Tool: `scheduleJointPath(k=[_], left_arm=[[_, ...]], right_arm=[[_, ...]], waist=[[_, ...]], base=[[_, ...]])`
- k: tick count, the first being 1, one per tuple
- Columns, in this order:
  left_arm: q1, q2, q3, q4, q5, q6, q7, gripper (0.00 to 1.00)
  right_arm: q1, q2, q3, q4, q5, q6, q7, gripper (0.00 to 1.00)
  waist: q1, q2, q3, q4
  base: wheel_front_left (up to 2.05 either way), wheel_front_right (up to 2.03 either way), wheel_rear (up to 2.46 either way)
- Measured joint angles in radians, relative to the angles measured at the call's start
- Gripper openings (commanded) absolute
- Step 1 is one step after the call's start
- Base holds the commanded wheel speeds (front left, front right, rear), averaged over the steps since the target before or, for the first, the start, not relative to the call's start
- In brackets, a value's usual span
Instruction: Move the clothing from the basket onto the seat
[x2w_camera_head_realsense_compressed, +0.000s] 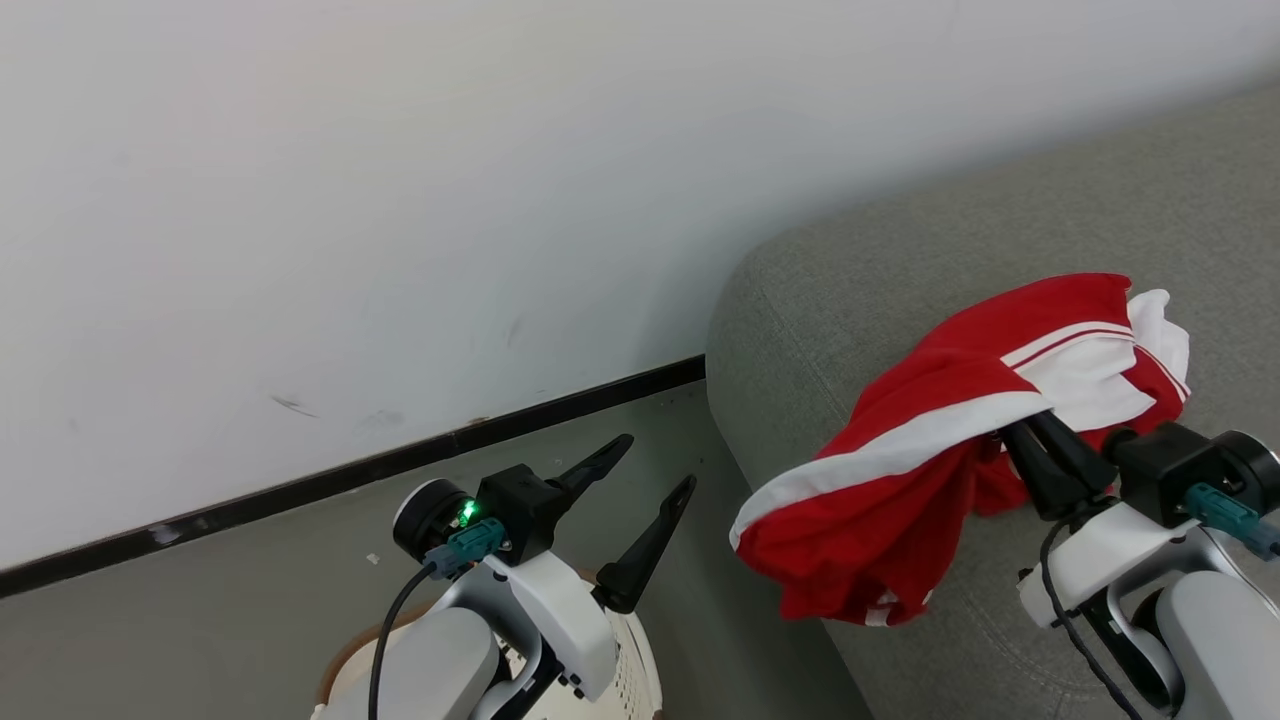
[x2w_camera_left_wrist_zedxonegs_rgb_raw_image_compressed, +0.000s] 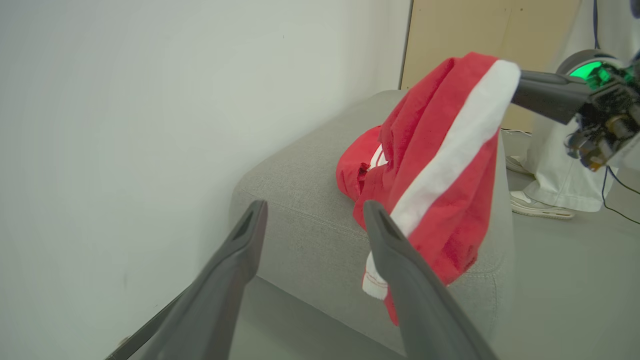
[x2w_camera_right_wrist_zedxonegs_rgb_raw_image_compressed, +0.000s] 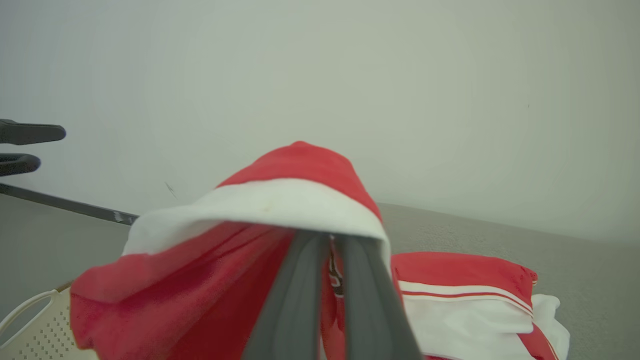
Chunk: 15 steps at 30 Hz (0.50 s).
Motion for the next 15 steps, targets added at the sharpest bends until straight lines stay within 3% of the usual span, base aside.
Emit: scheduleJointPath(k=[15], left_arm=[[0.002, -0.012, -0.039, -0.017, 0.014, -0.007, -0.020, 1.00]], right_arm=[[0.063, -0.046, -0.093, -0.077, 0.000, 0.000, 0.003, 0.00]], waist=[[0.0000, 0.0000, 0.007, -0.095]], base=[[0.00, 0.00, 0.00]])
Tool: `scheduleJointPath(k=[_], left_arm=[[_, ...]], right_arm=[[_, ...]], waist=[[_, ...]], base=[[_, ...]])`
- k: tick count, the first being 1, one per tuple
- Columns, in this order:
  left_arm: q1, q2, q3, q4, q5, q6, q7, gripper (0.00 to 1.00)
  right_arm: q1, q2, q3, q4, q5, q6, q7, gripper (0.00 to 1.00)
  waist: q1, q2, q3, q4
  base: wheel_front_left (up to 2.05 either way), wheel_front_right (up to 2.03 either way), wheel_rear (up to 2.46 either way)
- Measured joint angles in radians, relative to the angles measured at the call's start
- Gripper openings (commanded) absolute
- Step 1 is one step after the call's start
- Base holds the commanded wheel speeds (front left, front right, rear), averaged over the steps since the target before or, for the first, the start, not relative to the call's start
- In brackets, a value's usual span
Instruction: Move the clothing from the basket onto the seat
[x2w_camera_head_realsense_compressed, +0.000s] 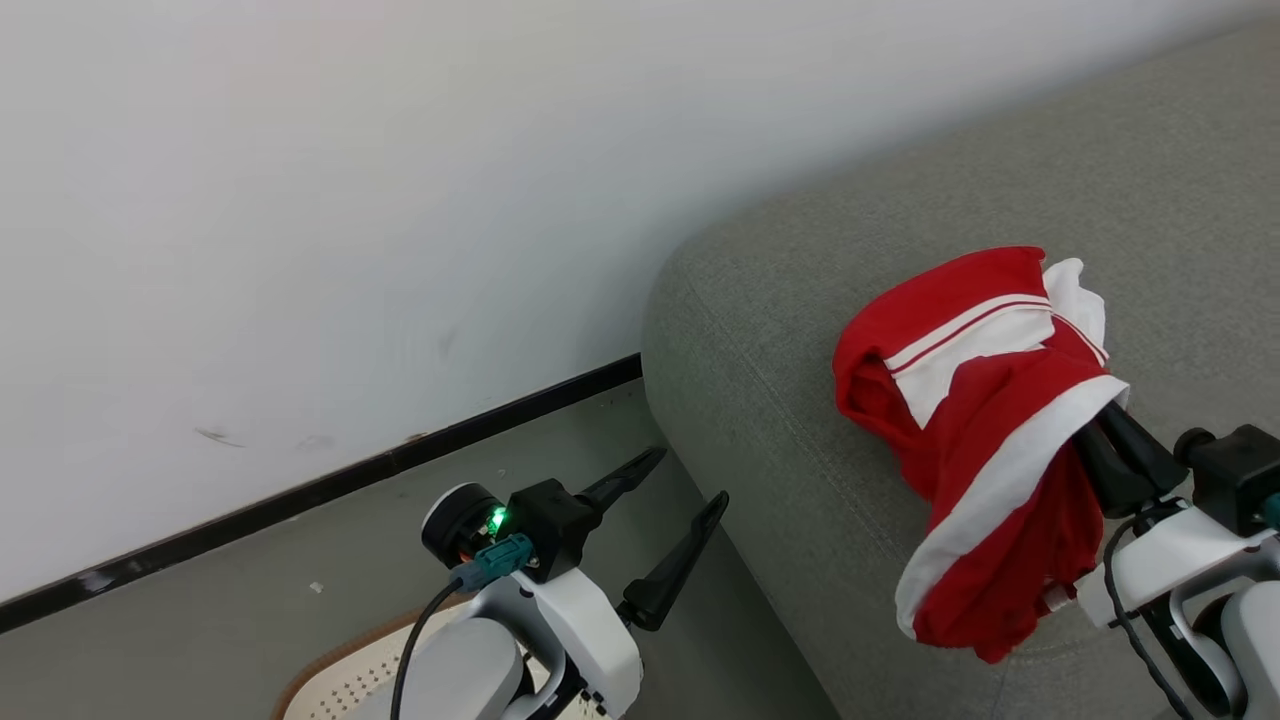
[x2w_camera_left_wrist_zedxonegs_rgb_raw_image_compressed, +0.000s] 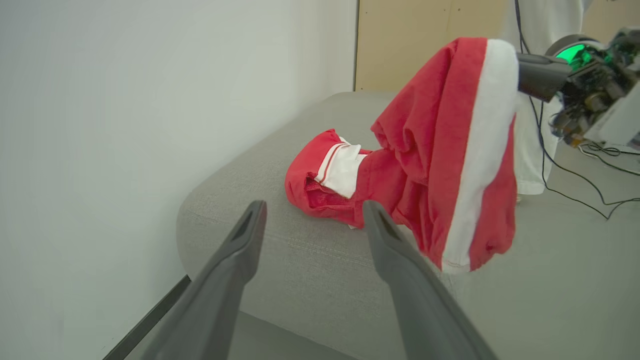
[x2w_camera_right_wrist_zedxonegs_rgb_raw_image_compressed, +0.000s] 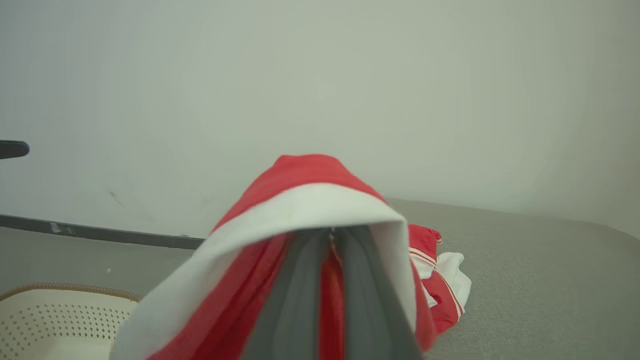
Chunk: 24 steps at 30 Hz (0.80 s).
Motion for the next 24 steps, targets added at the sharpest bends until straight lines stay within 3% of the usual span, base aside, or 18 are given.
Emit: scheduleJointPath(k=[10, 17, 24], left_arm=[[0.007, -0.002, -0.006, -0.002, 0.000, 0.000, -0.001, 1.00], [0.022, 0.002, 0.002, -0.013, 0.000, 0.016, -0.001, 1.00], [0.022, 0.029, 0.019, -0.037, 0.022, 0.048, 0.000, 1.00]], right_arm=[[-0.007, -0.023, 0.058, -0.018, 0.035, 0.000, 0.018, 0.00], [-0.209, -0.085, 0.081, -0.015, 0.077, 0.000, 0.051, 0.00], [-0.393, -0.134, 0.037, 0.045, 0.139, 0.000, 0.101, 0.00]], waist=[[0.0000, 0.0000, 0.013, -0.058], [0.0000, 0.0000, 0.045, -0.084], [0.0000, 0.0000, 0.090, -0.083]], base=[[0.00, 0.00, 0.00], [0.00, 0.00, 0.00], [0.00, 0.00, 0.00]])
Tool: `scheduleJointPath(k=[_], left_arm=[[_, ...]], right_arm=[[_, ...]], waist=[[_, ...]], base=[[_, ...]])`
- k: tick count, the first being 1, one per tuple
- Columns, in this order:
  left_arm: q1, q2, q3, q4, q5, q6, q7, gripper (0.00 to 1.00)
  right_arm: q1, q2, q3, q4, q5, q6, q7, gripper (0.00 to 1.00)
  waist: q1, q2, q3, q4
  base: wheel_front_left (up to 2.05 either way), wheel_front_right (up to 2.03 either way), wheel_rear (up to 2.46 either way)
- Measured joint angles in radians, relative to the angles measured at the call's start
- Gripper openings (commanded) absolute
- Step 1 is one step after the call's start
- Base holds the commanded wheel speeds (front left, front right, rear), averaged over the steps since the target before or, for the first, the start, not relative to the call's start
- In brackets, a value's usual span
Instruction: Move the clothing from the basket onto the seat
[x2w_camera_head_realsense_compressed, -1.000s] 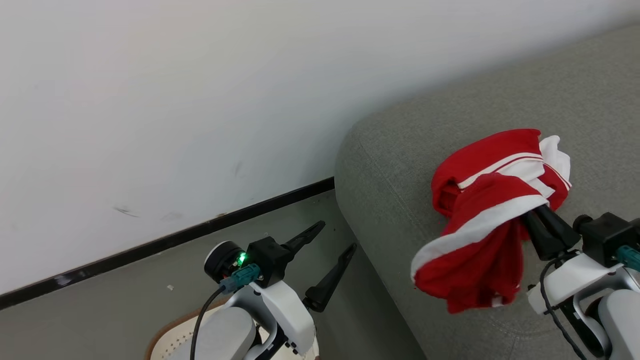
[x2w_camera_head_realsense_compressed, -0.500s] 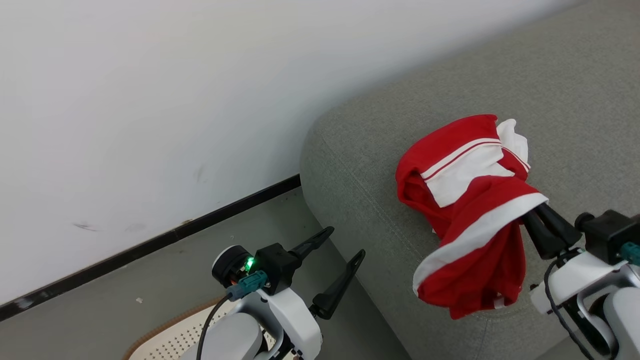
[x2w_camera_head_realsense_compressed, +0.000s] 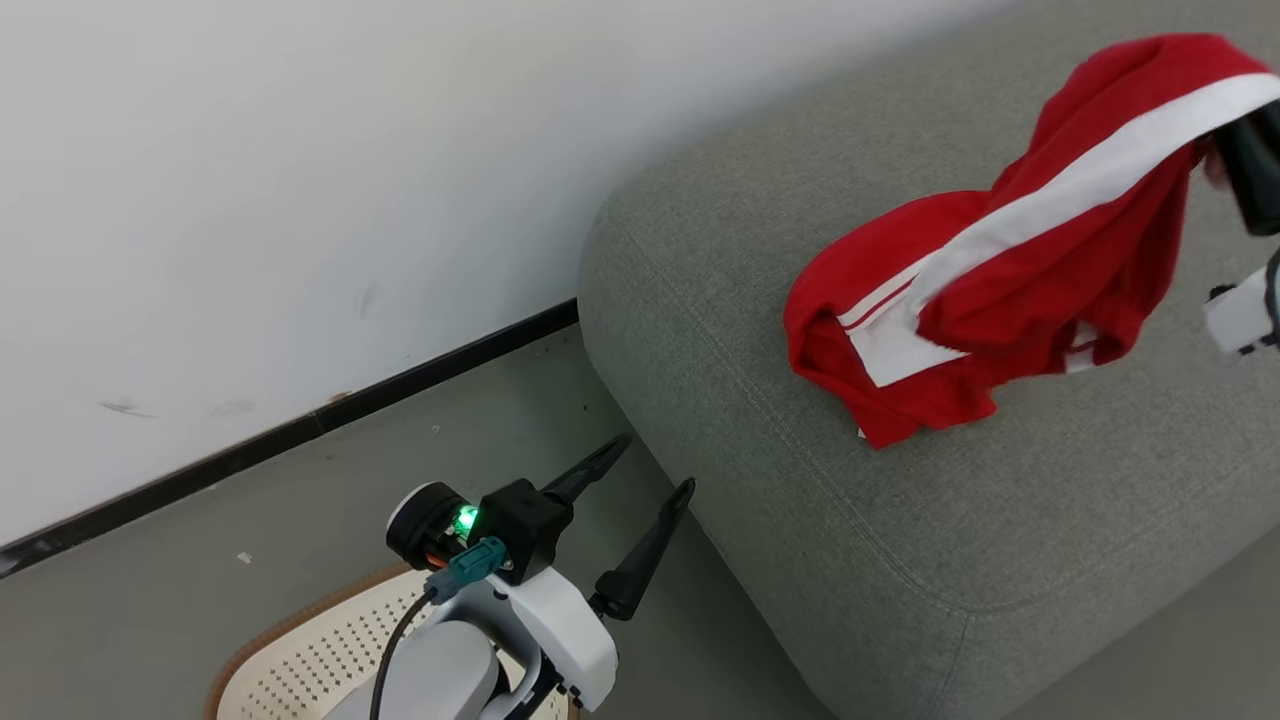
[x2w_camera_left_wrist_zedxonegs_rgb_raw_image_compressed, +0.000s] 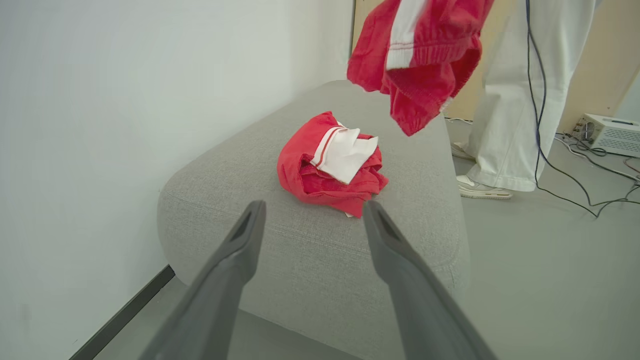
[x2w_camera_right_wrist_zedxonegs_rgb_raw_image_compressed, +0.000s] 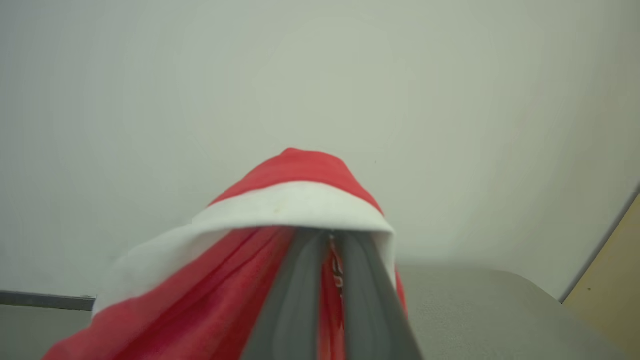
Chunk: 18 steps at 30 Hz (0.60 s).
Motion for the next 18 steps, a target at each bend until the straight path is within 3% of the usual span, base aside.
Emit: scheduleJointPath(k=[10, 18], left_arm=[[-0.005, 0.020, 0.009, -0.070, 0.027, 0.040, 0.026, 1.00], [-0.019, 0.034, -0.002, -0.120, 0.049, 0.058, 0.074, 1.00]], right_arm=[[-0.089, -0.085, -0.020, 0.217, 0.012, 0.000, 0.071, 0.00], [-0.090, -0.049, 0.013, 0.402, 0.016, 0.000, 0.109, 0.00]], waist=[[0.0000, 0.0000, 0.062, 0.040], [0.0000, 0.0000, 0.124, 0.093]], base=[[0.00, 0.00, 0.00], [0.00, 0.00, 0.00]])
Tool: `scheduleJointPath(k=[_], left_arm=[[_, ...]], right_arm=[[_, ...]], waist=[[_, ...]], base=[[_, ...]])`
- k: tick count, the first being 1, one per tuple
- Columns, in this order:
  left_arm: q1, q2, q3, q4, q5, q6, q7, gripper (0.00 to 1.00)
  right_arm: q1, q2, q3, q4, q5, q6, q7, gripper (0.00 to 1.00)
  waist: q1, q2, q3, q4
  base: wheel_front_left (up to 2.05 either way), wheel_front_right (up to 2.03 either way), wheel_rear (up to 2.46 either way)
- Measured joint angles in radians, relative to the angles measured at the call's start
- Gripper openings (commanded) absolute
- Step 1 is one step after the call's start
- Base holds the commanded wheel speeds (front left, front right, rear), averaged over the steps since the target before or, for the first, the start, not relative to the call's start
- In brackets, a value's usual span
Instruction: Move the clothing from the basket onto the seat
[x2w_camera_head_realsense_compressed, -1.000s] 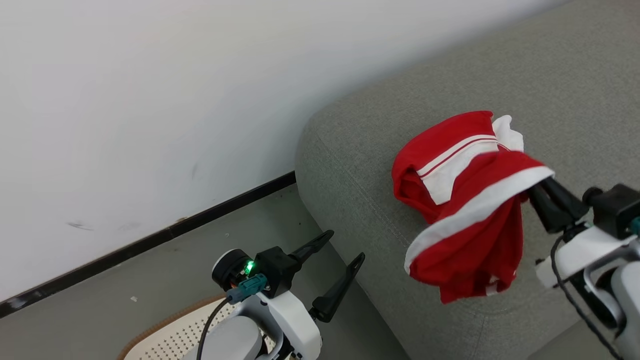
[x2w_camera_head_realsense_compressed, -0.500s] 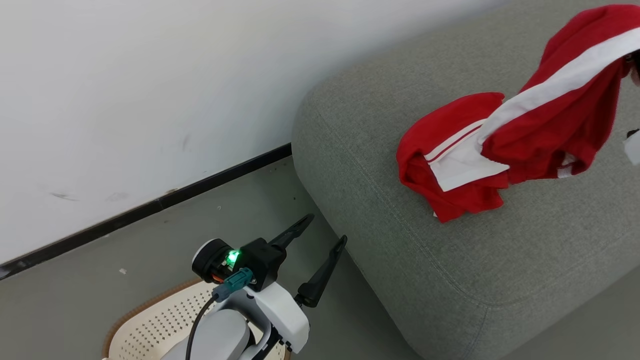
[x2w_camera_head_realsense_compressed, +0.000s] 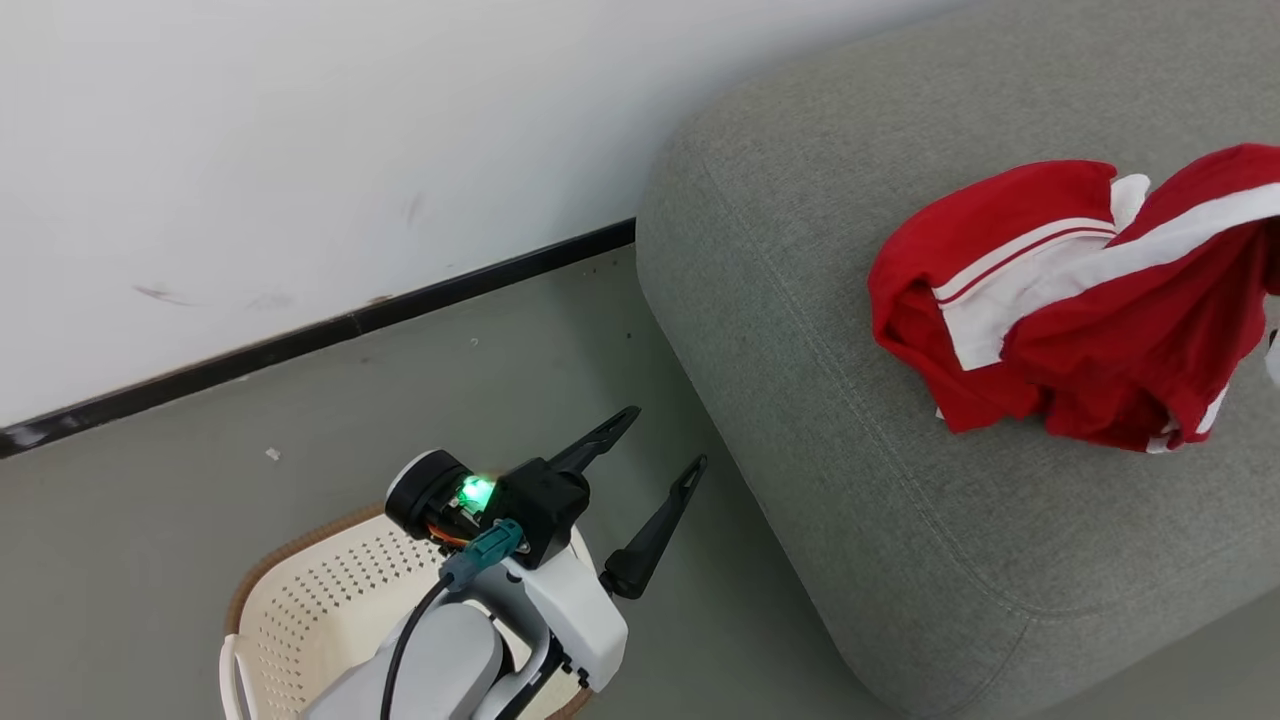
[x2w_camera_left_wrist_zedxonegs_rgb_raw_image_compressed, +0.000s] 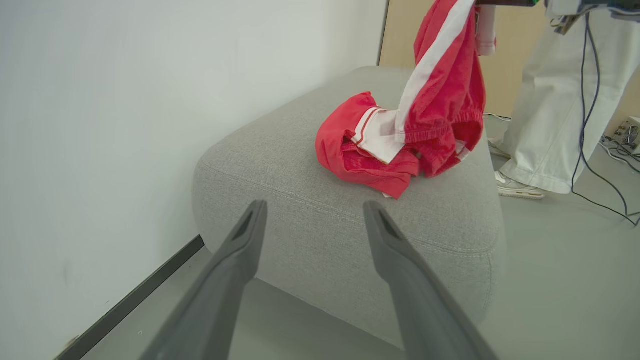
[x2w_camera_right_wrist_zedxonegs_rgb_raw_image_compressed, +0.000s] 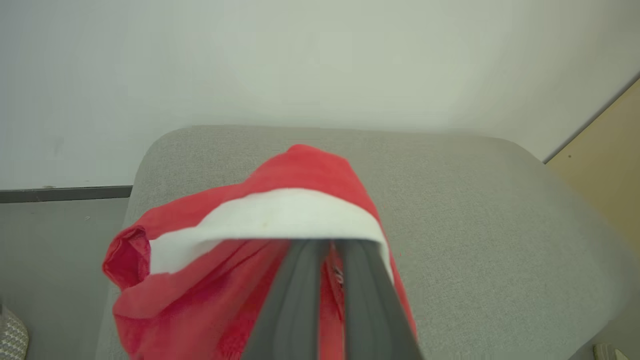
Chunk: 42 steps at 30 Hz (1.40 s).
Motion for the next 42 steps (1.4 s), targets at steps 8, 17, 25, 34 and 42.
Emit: scheduleJointPath(k=[8, 17, 25, 34, 42], left_arm=[[-0.031, 0.014, -0.010, -0.041, 0.021, 0.000, 0.041, 1.00], [-0.064, 0.020, -0.017, -0.071, 0.037, 0.000, 0.061, 1.00], [-0.097, 0.019, -0.018, -0.086, 0.037, -0.005, 0.067, 1.00], [-0.114, 0.035, -0.003, -0.084, 0.039, -0.010, 0.067, 1.00], [-0.114, 0.034, -0.003, -0.067, 0.038, -0.019, 0.058, 1.00]], right_arm=[[-0.059, 0.032, 0.040, 0.114, 0.001, 0.000, 0.035, 0.00], [-0.087, 0.070, 0.104, 0.180, 0.021, 0.000, 0.051, 0.00], [-0.087, 0.047, 0.156, 0.196, 0.058, 0.000, 0.058, 0.00], [-0.103, 0.054, 0.206, 0.190, 0.089, 0.000, 0.015, 0.58], [-0.095, 0.043, 0.242, 0.185, 0.126, 0.000, -0.032, 1.00]], waist=[[0.0000, 0.0000, 0.059, 0.048], [0.0000, 0.0000, 0.119, 0.096], [0.0000, 0.0000, 0.164, 0.124], [0.0000, 0.0000, 0.191, 0.099], [0.0000, 0.0000, 0.178, 0.066]], base=[[0.00, 0.00, 0.00], [0.00, 0.00, 0.00], [0.00, 0.00, 0.00], [0.00, 0.00, 0.00], [0.00, 0.00, 0.00]])
